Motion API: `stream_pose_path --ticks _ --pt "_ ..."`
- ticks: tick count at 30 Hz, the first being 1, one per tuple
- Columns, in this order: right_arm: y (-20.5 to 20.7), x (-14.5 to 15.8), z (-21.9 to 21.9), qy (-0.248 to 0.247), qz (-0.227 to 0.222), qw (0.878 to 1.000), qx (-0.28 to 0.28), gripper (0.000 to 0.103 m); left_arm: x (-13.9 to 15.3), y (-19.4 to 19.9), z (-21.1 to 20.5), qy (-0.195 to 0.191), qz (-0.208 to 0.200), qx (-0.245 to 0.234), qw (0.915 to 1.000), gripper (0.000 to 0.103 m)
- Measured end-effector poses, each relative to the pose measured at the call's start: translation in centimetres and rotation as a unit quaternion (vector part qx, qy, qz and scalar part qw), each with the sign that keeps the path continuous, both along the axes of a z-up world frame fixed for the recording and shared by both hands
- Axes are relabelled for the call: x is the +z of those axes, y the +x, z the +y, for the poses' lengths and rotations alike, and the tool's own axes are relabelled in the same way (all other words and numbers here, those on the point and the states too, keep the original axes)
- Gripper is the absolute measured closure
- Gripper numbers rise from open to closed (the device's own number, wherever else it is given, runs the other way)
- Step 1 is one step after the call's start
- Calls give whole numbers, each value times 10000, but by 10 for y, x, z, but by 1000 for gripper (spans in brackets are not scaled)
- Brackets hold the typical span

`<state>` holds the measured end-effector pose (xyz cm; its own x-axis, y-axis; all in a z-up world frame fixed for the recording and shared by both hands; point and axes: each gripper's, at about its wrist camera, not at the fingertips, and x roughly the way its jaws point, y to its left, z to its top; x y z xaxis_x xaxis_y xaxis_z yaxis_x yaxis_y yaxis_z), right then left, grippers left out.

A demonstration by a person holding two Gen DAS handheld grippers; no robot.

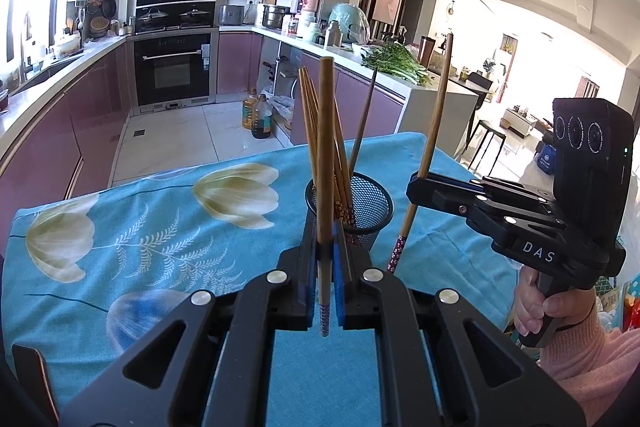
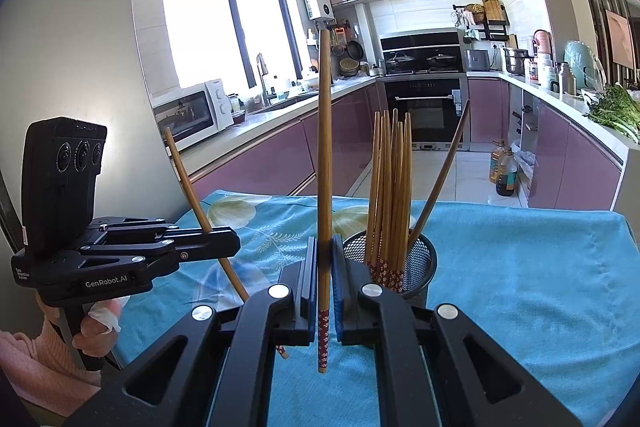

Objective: Organize utensils

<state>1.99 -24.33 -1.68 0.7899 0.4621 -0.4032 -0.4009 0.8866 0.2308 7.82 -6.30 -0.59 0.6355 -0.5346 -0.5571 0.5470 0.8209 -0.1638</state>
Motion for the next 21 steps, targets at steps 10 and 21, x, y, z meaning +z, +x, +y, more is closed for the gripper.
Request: stream_pose_path --ticks 10,21 --pt "0 3 -2 14 -84 10000 -3 97 8 1 -5 23 -118 -17 9999 96" --pt "0 8 -2 13 -182 9998 -12 97 19 2 -7 -27 -274 -33 9996 96"
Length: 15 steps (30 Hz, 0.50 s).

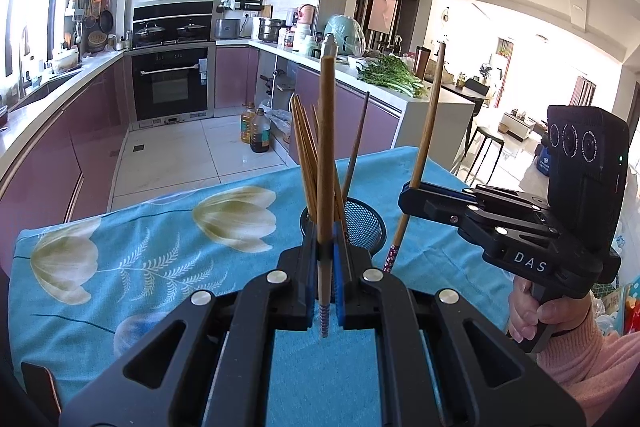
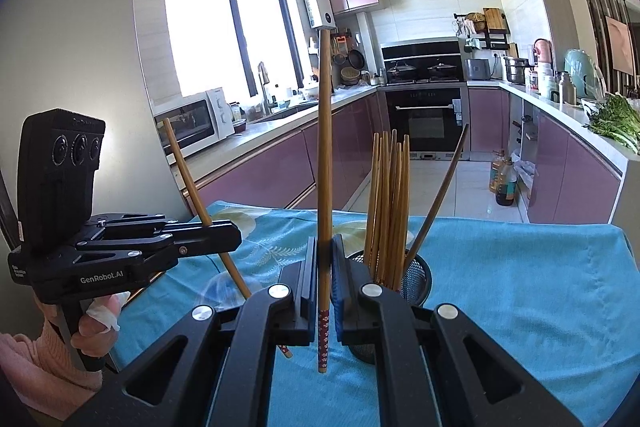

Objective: Organize utensils

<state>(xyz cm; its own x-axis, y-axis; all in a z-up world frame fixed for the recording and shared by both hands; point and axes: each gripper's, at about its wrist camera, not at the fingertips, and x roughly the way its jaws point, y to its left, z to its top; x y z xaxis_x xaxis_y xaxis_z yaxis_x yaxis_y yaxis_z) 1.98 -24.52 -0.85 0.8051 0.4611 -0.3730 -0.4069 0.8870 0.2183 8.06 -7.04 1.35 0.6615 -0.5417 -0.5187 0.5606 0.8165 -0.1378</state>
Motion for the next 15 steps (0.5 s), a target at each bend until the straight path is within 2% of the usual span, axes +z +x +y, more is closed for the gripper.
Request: stream_pose_path --ticks 15 --pt "0 8 -6 75 -151 9999 -16 97 17 -2 -3 -131 -214 -42 9997 96"
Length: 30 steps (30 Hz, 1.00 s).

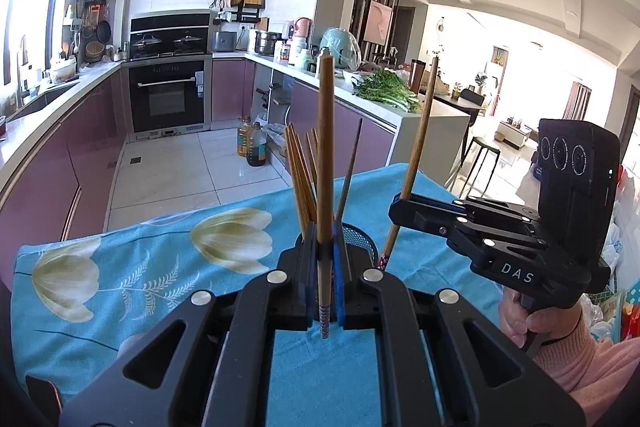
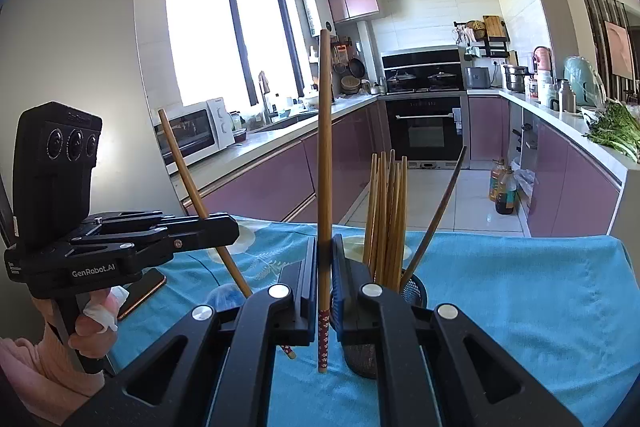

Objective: Organize utensils

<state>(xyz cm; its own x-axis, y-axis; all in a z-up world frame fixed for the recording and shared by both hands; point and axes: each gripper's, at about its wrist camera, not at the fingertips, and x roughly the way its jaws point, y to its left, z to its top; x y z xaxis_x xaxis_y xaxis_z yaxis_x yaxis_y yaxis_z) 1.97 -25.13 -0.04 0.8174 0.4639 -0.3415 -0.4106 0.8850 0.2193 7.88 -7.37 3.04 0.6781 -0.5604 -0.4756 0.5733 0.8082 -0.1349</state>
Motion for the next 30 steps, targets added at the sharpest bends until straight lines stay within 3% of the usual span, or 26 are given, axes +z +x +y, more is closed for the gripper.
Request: stream_pose_path --ticks 30 --pt "0 16 -10 95 -270 9996 -64 97 28 -5 -1 -294 -504 -119 9982 96"
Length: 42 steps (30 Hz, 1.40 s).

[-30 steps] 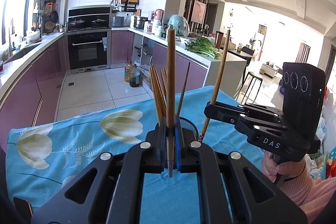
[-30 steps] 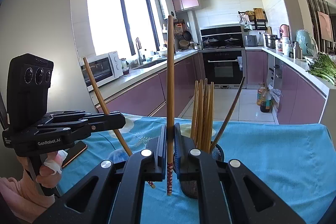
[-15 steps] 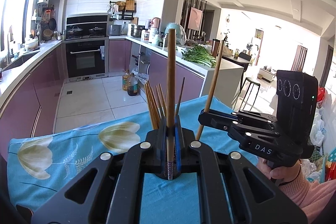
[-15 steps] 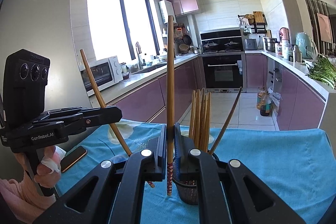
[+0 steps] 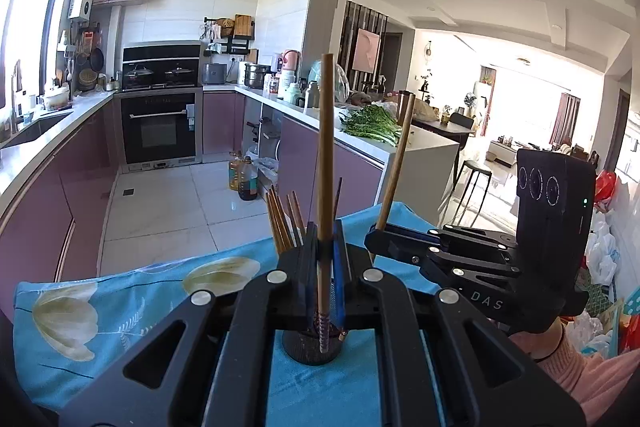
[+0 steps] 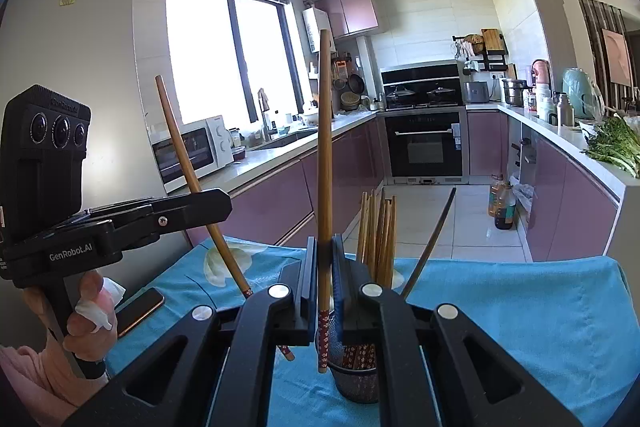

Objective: Organize utensils

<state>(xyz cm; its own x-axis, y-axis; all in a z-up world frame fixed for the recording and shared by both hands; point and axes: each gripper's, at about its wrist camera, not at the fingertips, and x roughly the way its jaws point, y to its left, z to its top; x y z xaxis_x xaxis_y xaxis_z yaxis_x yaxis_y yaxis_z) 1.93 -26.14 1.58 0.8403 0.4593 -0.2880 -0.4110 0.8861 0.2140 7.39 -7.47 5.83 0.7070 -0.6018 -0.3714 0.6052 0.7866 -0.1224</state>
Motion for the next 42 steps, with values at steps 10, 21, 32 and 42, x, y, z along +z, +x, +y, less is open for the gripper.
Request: stream_pose_path --ticks 10,21,32,42 --pt "4 1 -1 29 6 10000 -83 97 0 8 -4 -48 -35 11 10000 96" --pt "9 0 6 -15 89 9998 -169 97 -1 14 -5 -81 111 -20 9999 96" --pt "19 -3 9 -88 171 9995 -257 97 -1 22 -13 -12 219 10 9998 96" --pt "24 -7 13 -134 214 9992 -318 97 -6 27 -20 30 311 23 9995 96"
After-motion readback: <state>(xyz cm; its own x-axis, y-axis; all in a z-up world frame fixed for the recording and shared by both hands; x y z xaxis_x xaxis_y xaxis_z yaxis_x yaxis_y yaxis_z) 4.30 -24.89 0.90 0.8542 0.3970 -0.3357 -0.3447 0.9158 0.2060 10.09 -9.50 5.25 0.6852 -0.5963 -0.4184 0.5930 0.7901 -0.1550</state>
